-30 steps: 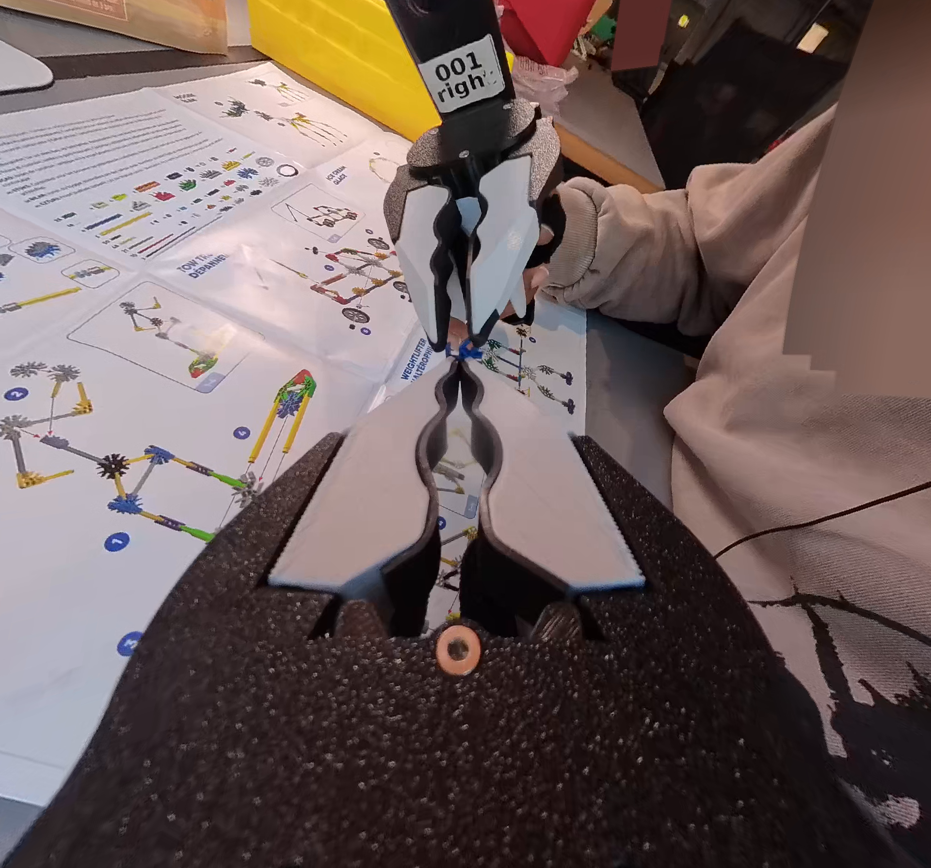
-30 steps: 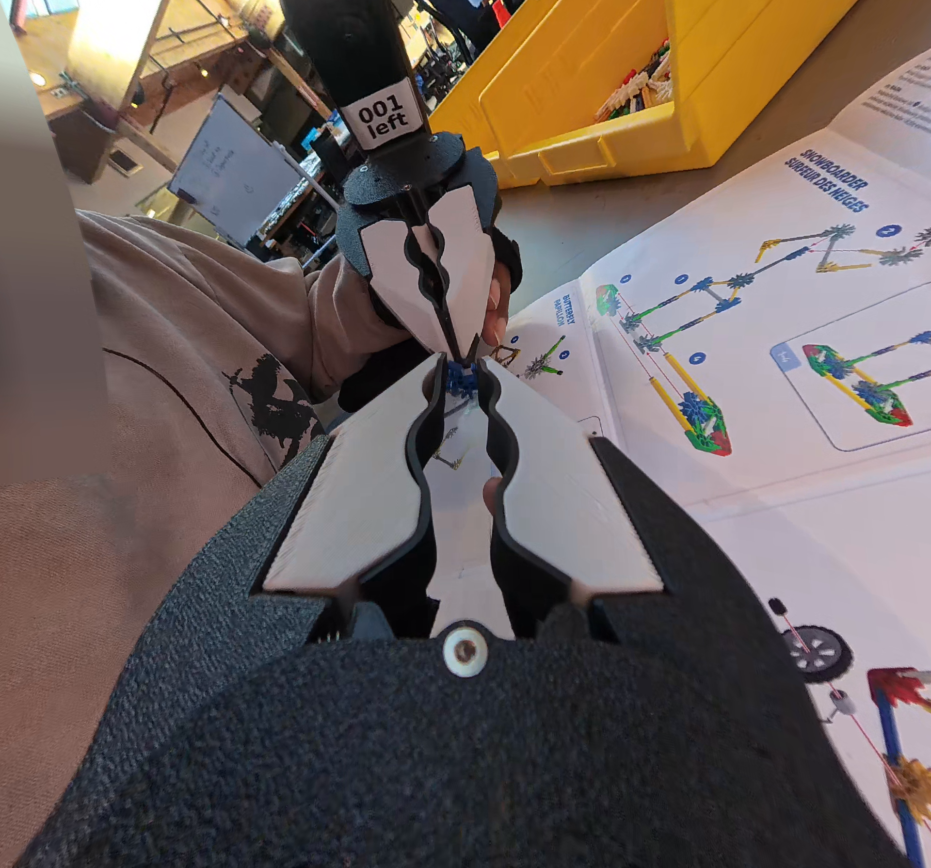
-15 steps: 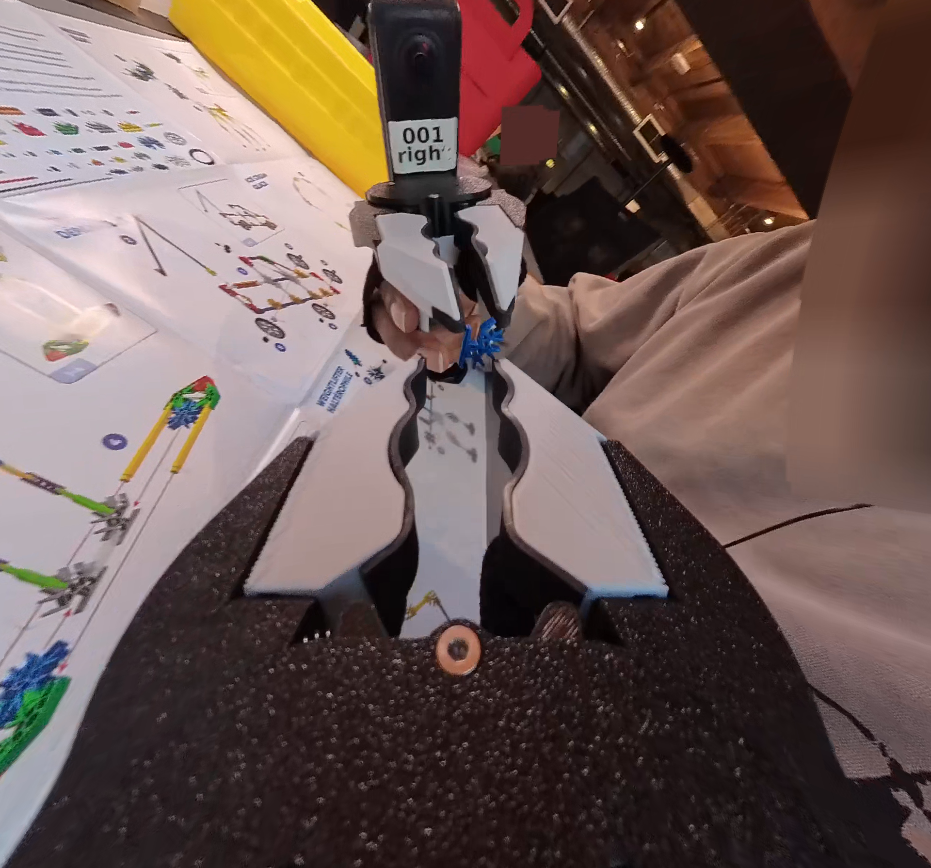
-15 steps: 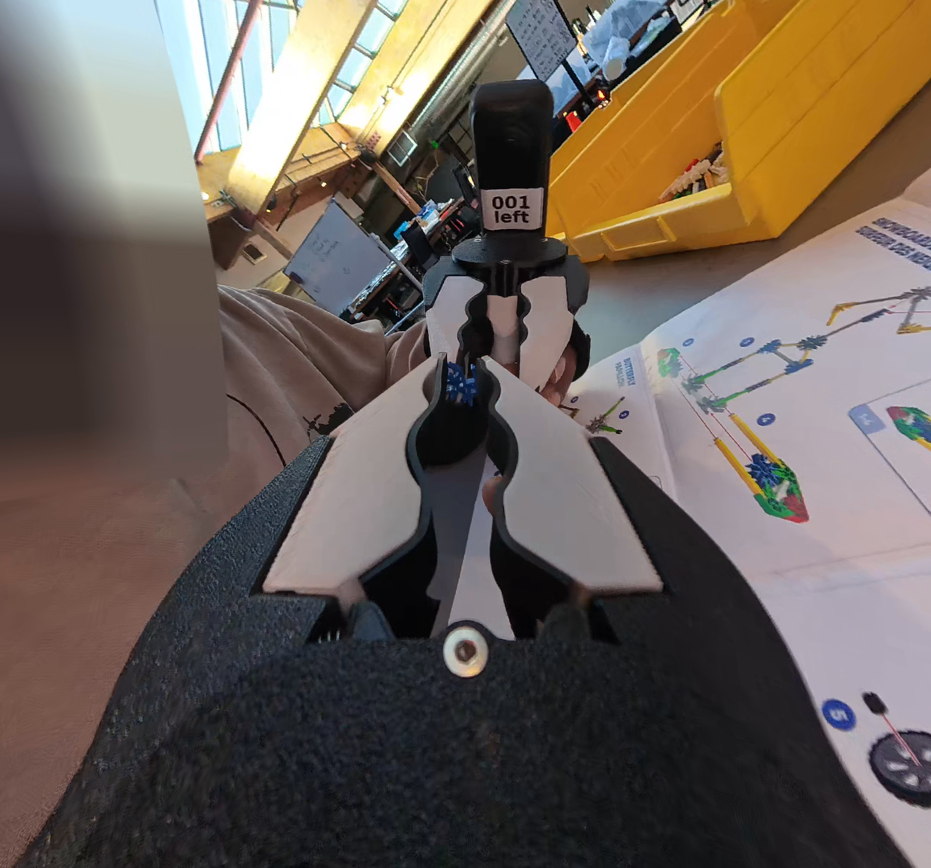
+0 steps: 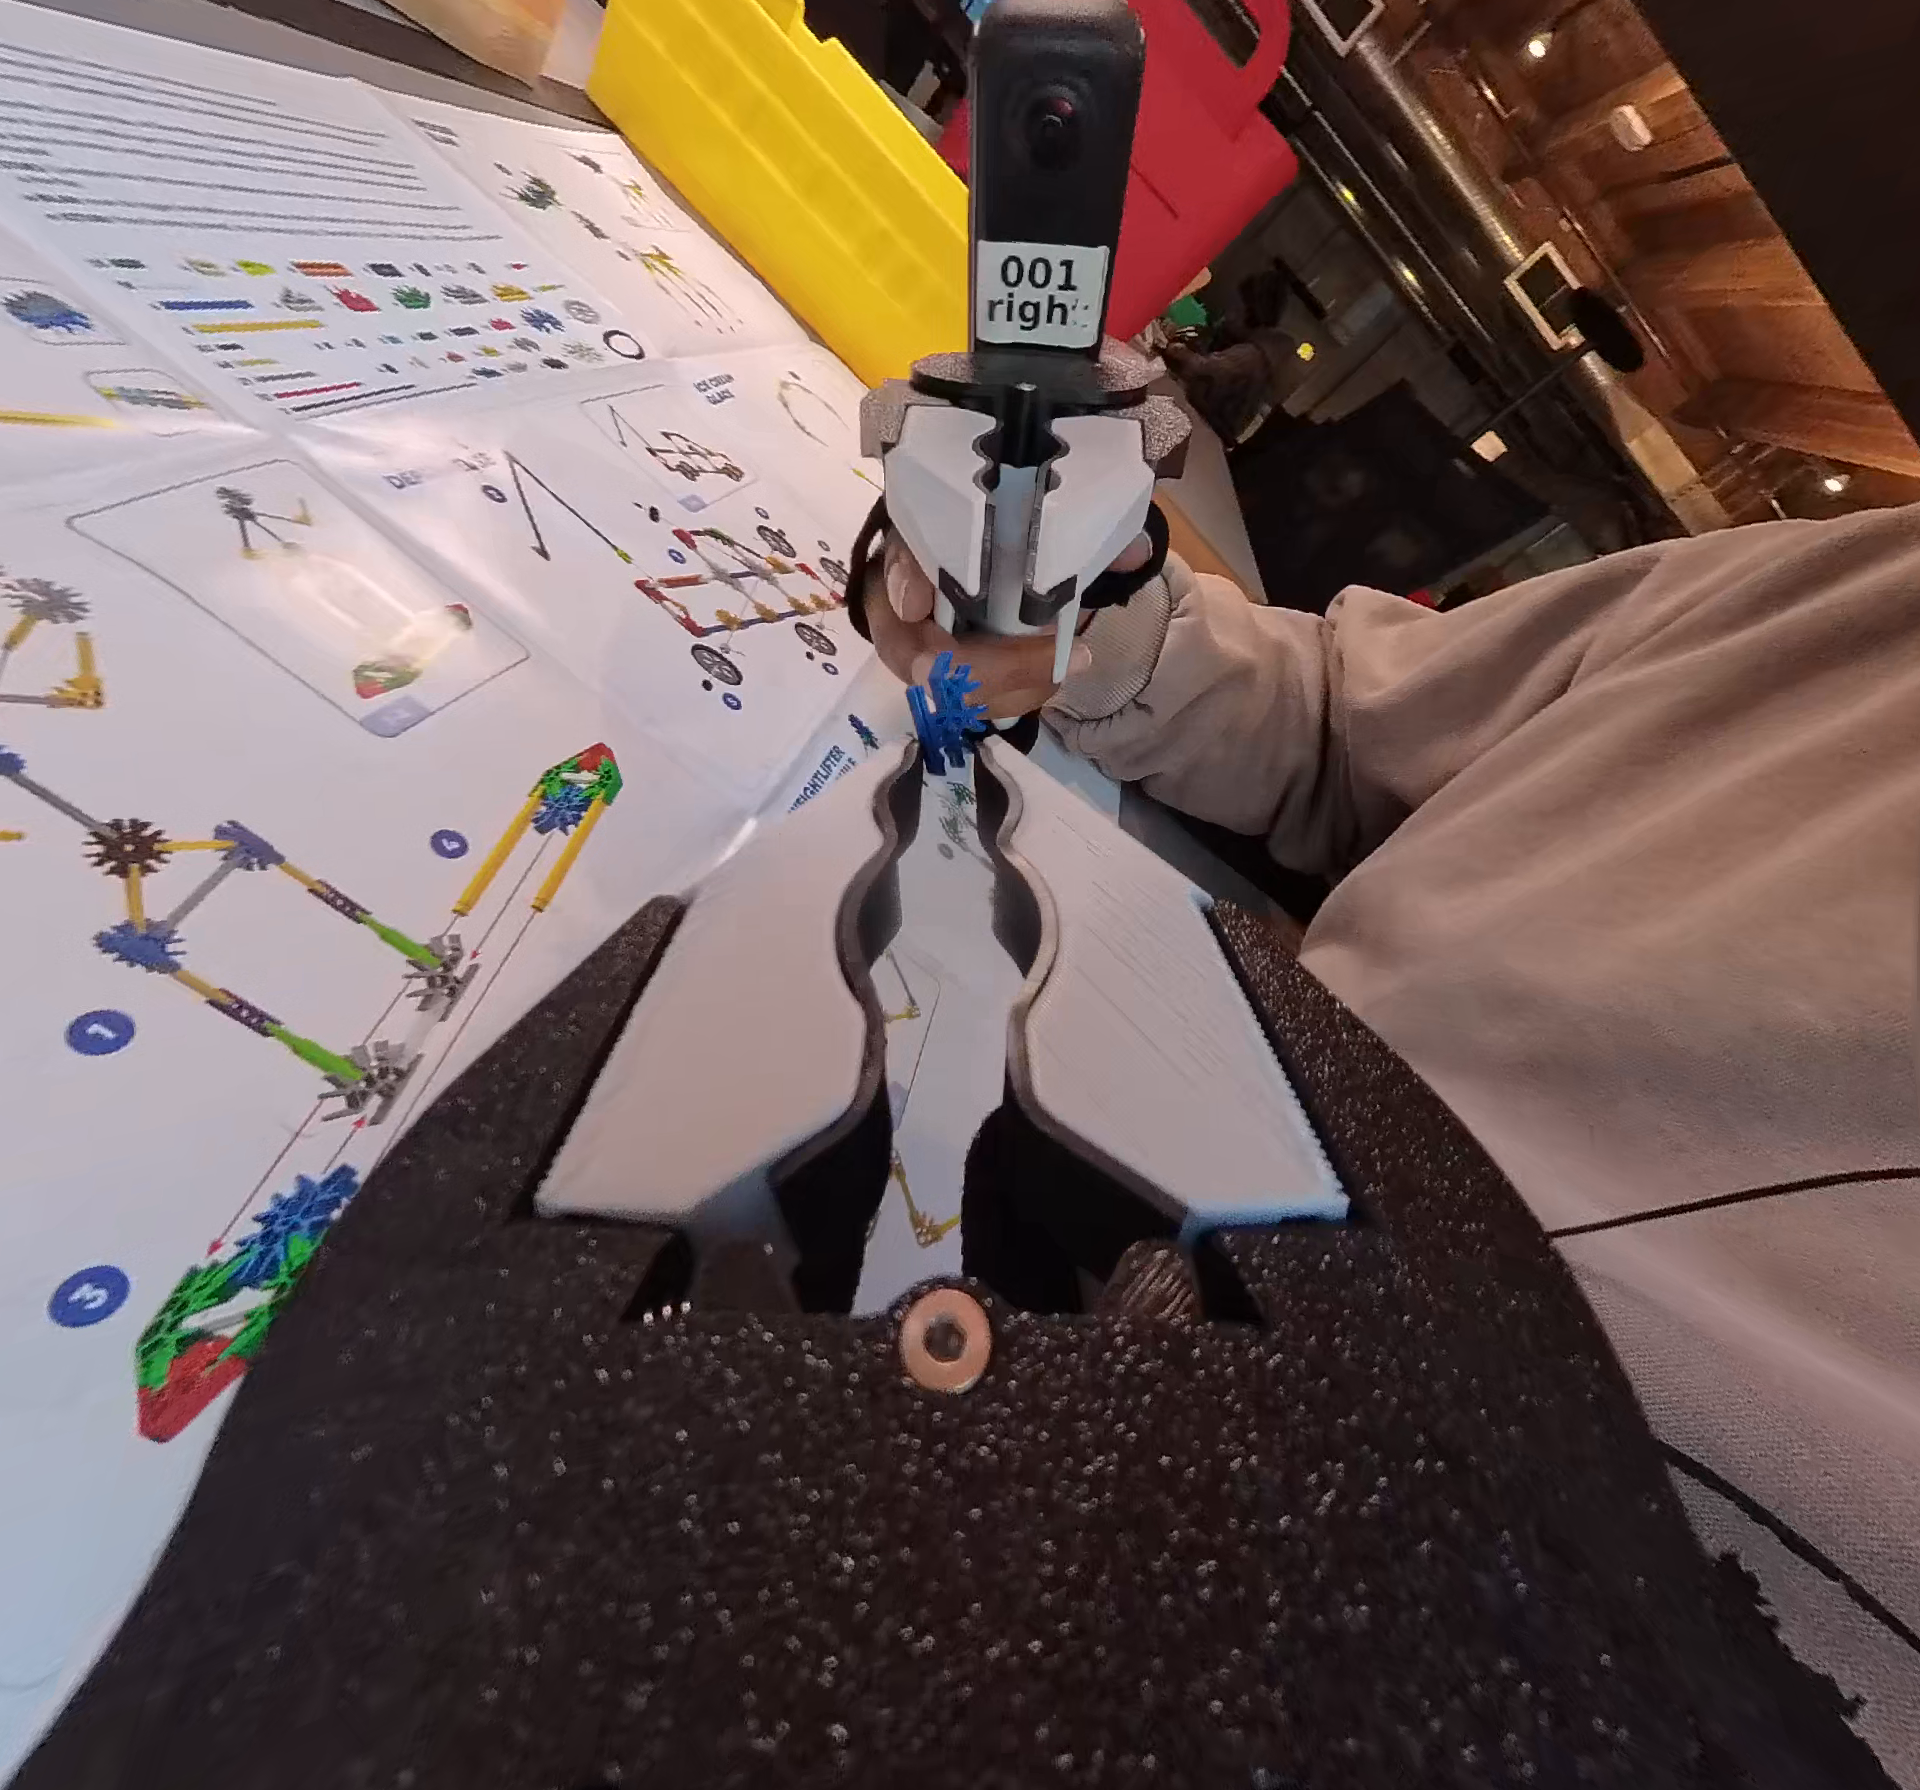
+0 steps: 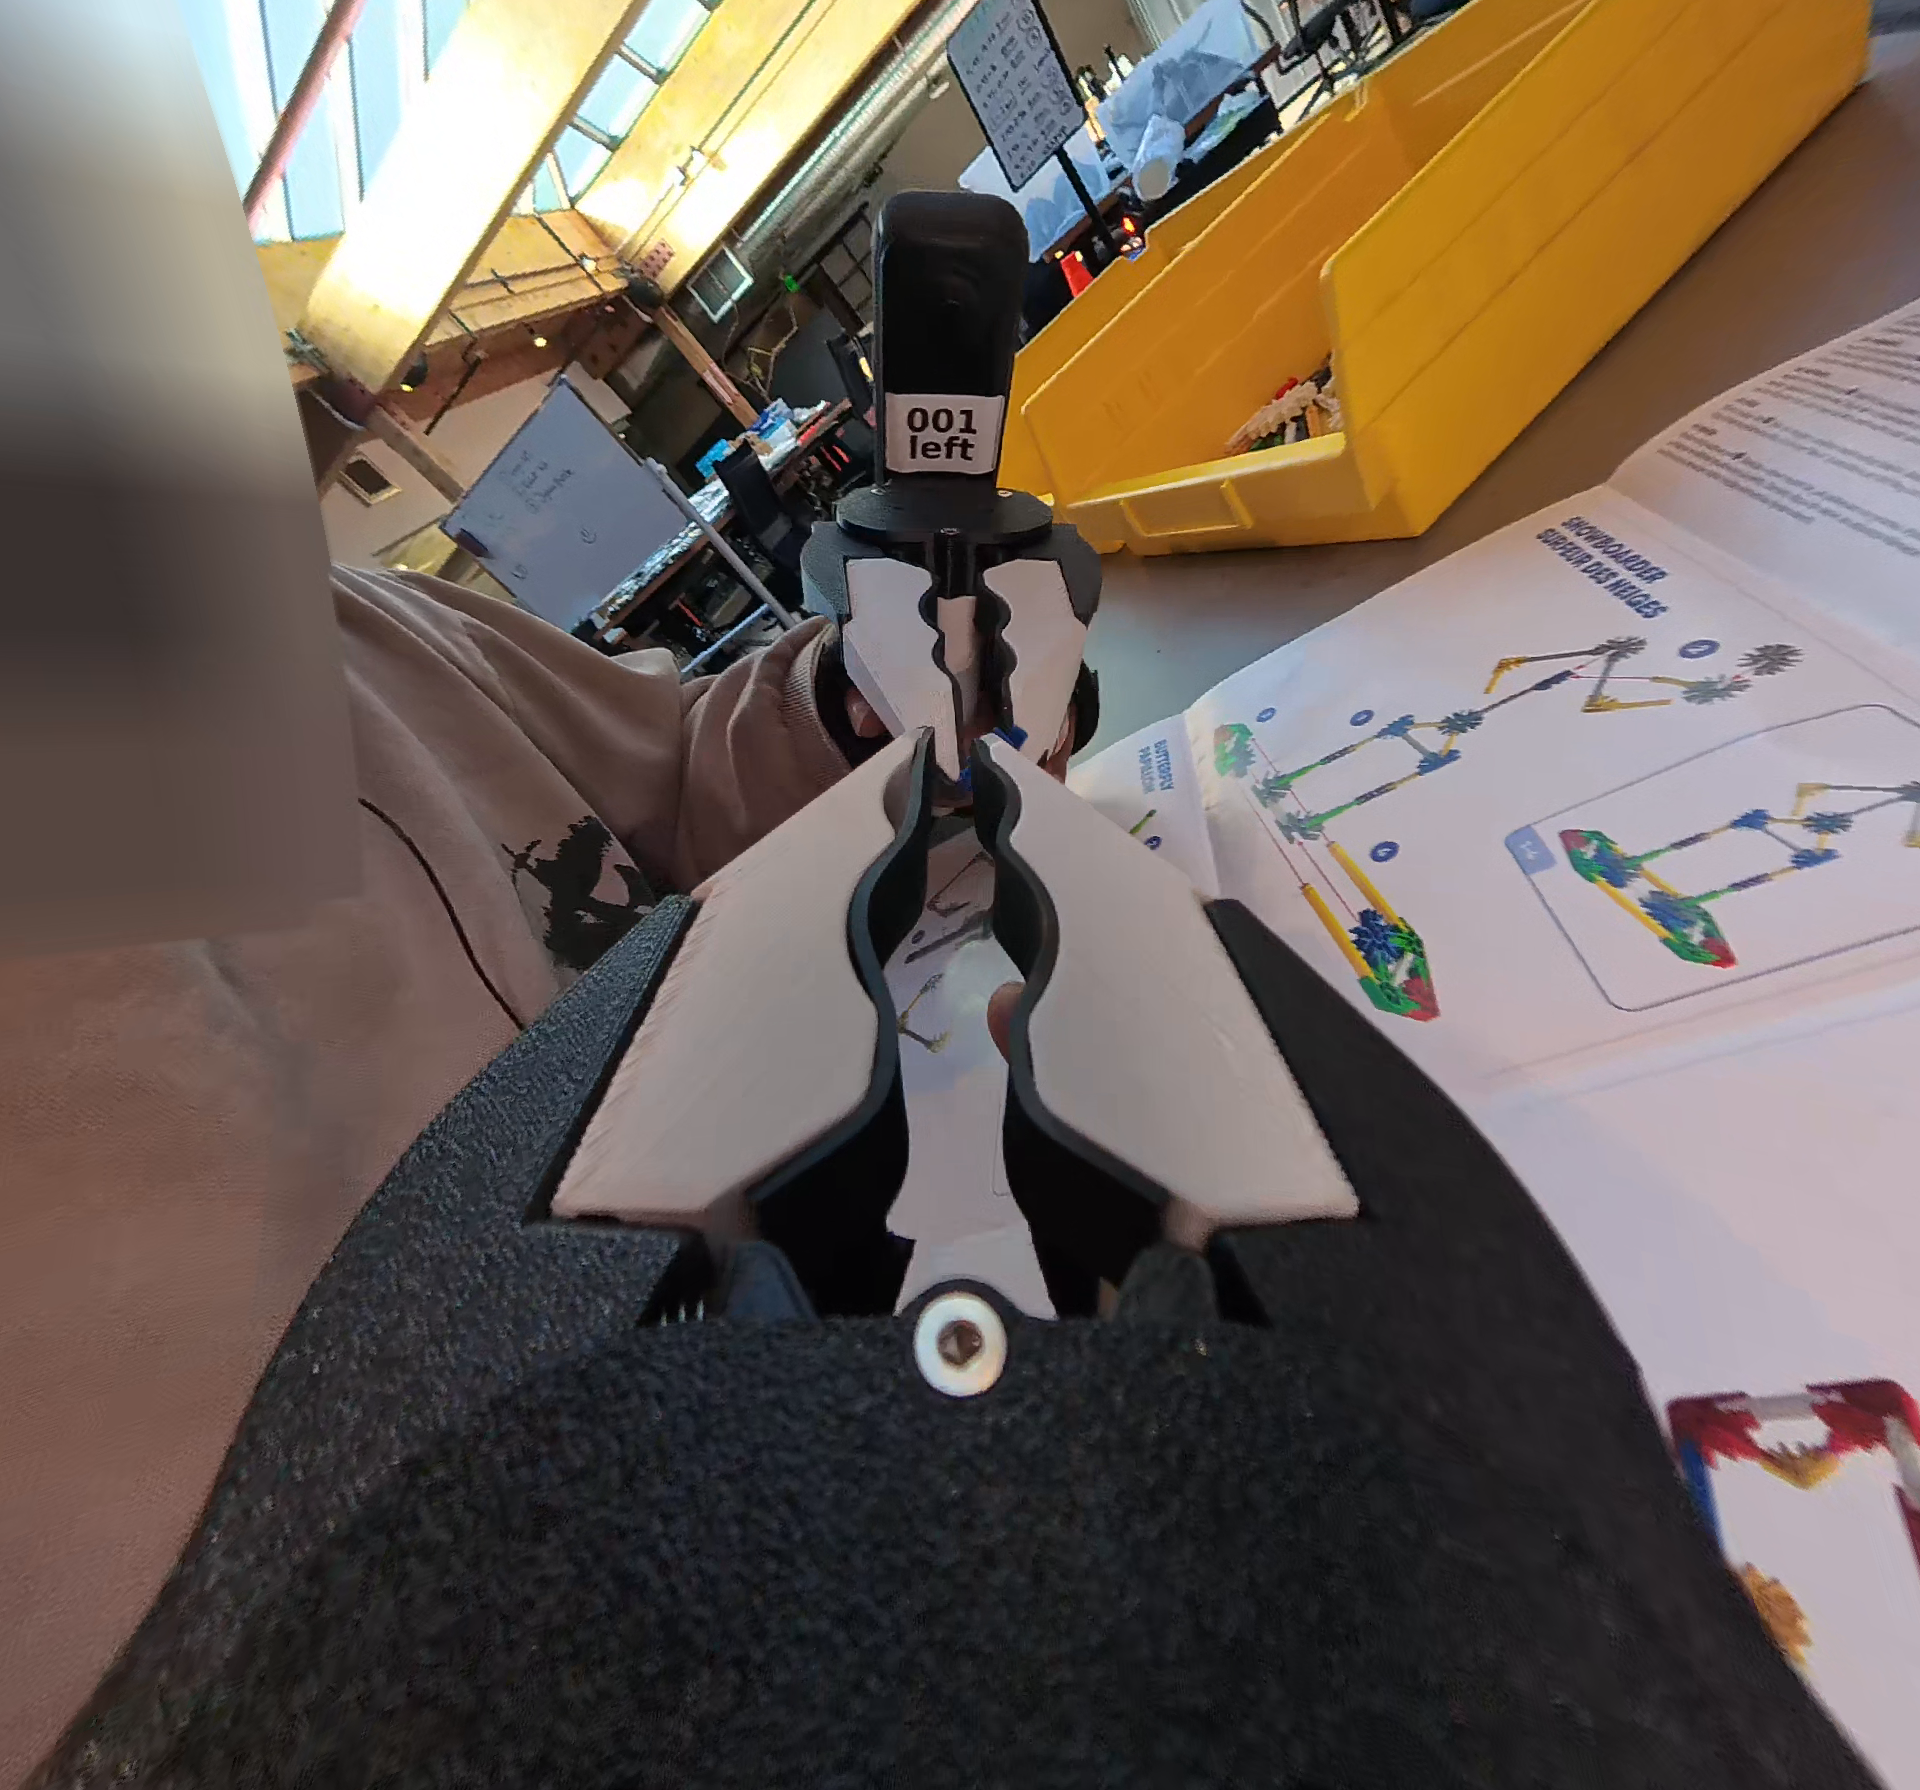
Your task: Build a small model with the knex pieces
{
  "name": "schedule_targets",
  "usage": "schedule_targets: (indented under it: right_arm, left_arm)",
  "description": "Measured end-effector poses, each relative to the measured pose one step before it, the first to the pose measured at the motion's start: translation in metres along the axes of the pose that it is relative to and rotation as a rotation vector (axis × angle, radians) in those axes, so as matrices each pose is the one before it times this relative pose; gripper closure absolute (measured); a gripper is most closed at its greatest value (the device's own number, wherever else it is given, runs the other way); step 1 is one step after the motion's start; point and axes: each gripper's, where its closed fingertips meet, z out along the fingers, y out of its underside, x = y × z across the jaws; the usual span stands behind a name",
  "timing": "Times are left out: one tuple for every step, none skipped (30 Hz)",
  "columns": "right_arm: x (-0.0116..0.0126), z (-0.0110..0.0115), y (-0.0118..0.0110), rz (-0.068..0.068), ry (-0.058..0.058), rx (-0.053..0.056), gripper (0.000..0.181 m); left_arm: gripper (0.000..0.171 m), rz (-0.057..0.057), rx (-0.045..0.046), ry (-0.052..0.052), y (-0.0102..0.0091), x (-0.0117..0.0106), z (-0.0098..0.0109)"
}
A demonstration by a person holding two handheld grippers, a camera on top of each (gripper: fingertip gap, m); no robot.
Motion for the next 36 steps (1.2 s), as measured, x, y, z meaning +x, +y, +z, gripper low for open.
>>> schedule_targets:
  right_arm:
    - [0.00423,-0.00131,0.00007,-0.0089,0.0288,-0.0074,0.176]
    - [0.00576,-0.00032,0.00209,-0.0121,0.0373,-0.0176,0.174]
    - [0.00518,0.00070,0.00294,-0.0191,0.0362,-0.0182,0.174]
    - [0.00335,0.00158,0.00267,-0.0246,0.0327,-0.0142,0.173]
    - [0.00122,0.00235,0.00175,-0.0323,0.0276,-0.0089,0.172]
    - [0.00089,0.00288,0.00176,-0.0341,0.0299,-0.0119,0.171]
    - [0.00139,0.00305,0.00223,-0.0360,0.0354,-0.0171,0.170]
    - [0.00229,0.00289,0.00226,-0.0304,0.0381,-0.0158,0.170]
    - [0.00328,0.00273,0.00272,-0.0072,0.0364,-0.0185,0.170]
    - [0.00308,0.00247,0.00323,0.0216,0.0240,-0.0206,0.171]
    - [0.00045,0.00151,0.00107,0.0381,-0.0035,-0.0052,0.172]
    - [-0.00160,0.00053,-0.00089,0.0433,-0.0192,0.0098,0.177]
    - [-0.00083,0.00048,-0.00024,0.0407,-0.0145,0.0032,0.177]
    - [-0.00003,0.00035,0.00072,0.0256,-0.0094,-0.0056,0.178]
    - [-0.00062,-0.00035,0.00023,0.0121,-0.0126,-0.0009,0.178]
    - [-0.00098,-0.00102,-0.00053,0.0242,-0.0200,0.0031,0.179]
    - [-0.00191,-0.00146,-0.00156,0.0502,-0.0345,0.0083,0.179]
    - [-0.00278,-0.00187,-0.00292,0.0625,-0.0470,0.0179,0.179]
    - [-0.00267,-0.00203,-0.00309,0.0594,-0.0454,0.0192,0.179]
    - [-0.00338,-0.00179,-0.00189,0.0482,-0.0455,0.0105,0.179]
    - [-0.00279,-0.00144,-0.00177,0.0350,-0.0349,0.0107,0.180]
    - [-0.00086,-0.00106,-0.00203,0.0254,-0.0174,0.0127,0.181]
    - [-0.00127,-0.00067,-0.00106,0.0190,-0.0168,0.0061,0.179]
    - [-0.00140,-0.00037,-0.00042,0.0156,-0.0163,0.0028,0.179]
    - [-0.00106,-0.00020,-0.00034,0.0137,-0.0127,0.0025,0.179]
    - [-0.00062,-0.00010,0.00003,0.0118,-0.0097,0.0010,0.179]
    - [-0.00055,-0.00007,0.00013,0.0085,-0.0079,-0.0006,0.179]
    - [-0.00017,-0.00008,0.00014,0.0062,-0.0049,0.0003,0.179]
    - [0.00033,0.00003,0.00020,0.0030,-0.0003,-0.0013,0.179]
    - [0.00029,0.00015,0.00076,-0.0009,0.0008,-0.0039,0.179]
    - [-0.00039,0.00027,0.00058,-0.0012,-0.0022,-0.0033,0.179]
    - [-0.00078,0.00040,0.00060,-0.0002,-0.0044,-0.0035,0.179]
    - [-0.00108,0.00059,0.00094,-0.0016,-0.0052,-0.0050,0.179]
    - [-0.00088,0.00071,0.00126,-0.0037,-0.0034,-0.0065,0.179]
    - [0.00000,0.00096,0.00185,-0.0045,0.0019,-0.0101,0.179]
    - [-0.00019,0.00099,0.00191,-0.0051,0.0009,-0.0099,0.179]
  left_arm:
    - [0.162,-0.0022,0.00477,-0.0163,-0.00099,-0.00294,-0.00112]
    - [0.162,-0.0053,0.00496,-0.0134,-0.00089,-0.00243,-0.00078]
    - [0.162,0.0012,0.00034,-0.0233,-0.00009,-0.00382,-0.00059]
    - [0.162,0.0124,-0.00697,-0.0323,0.00113,-0.00474,-0.00010]
    - [0.162,0.0216,-0.01087,-0.0380,0.00158,-0.00493,0.00018]
    - [0.162,0.0277,-0.01105,-0.0338,0.00166,-0.00356,0.00065]
    - [0.162,0.0266,-0.01083,-0.0247,0.00160,-0.00176,0.00095]
    - [0.162,0.0262,-0.00901,-0.0227,0.00139,-0.00115,0.00110]
    - [0.162,0.0311,-0.00879,-0.0238,0.00124,-0.00098,0.00105]
    - [0.162,0.0351,-0.00939,-0.0256,0.00128,-0.00104,0.00091]
    - [0.162,0.0373,-0.00836,-0.0286,0.00102,-0.00122,0.00081]
    - [0.162,0.0377,-0.00716,-0.0253,0.00072,-0.00077,0.00054]
    - [0.162,0.0344,-0.00646,-0.0225,0.00042,-0.00044,0.00044]
    - [0.163,0.0309,-0.00634,-0.0203,0.00073,-0.00049,0.00026]
    - [0.162,0.0261,-0.00253,-0.0122,0.00026,0.00018,0.00023]
    - [0.162,0.0207,0.00381,-0.0035,-0.00082,0.00105,-0.00011]
    - [0.163,0.0189,0.00846,0.0049,-0.00166,0.00194,-0.00053]
    - [0.163,0.0167,0.00989,0.0107,-0.00208,0.00235,-0.00088]
    - [0.160,0.0135,0.00887,0.0071,-0.00209,0.00182,-0.00109]
    - [0.157,0.0134,0.00414,0.0016,-0.00137,0.00103,-0.00111]
    - [0.155,0.0143,-0.00207,-0.0012,-0.00024,0.00039,-0.00099]
    - [0.155,0.0121,-0.00264,-0.0029,0.00015,-0.00011,-0.00070]
    - [0.155,0.0066,0.00168,-0.0004,-0.00037,-0.00002,-0.00067]
    - [0.155,-0.0011,0.00537,0.0053,-0.00097,0.00043,-0.00065]
    - [0.155,-0.0069,0.00674,0.0085,-0.00116,0.00057,-0.00068]
    - [0.155,-0.0085,0.00574,0.0070,-0.00084,0.00017,-0.00058]
    - [0.155,-0.0085,0.00360,0.0066,-0.00045,0.00000,-0.00050]
    - [0.155,-0.0126,0.00453,0.0129,-0.00066,0.00085,-0.00052]
    - [0.155,-0.0246,0.00935,0.0270,-0.00132,0.00244,-0.00074]
    - [0.155,-0.0440,0.01185,0.0468,-0.00175,0.00439,-0.00081]
    - [0.155,-0.0647,0.00909,0.0604,-0.00122,0.00528,-0.00079]
    - [0.153,-0.0771,0.00676,0.0584,-0.00058,0.00395,-0.00056]
    - [0.153,-0.0795,0.00537,0.0492,-0.00004,0.00205,-0.00059]
    - [0.152,-0.0766,0.00356,0.0446,0.00049,0.00103,-0.00042]
    - [0.151,-0.0717,0.00409,0.0401,0.00051,0.00035,-0.00053]
    - [0.151,-0.0648,0.00583,0.0354,0.00022,0.00020,-0.00043]
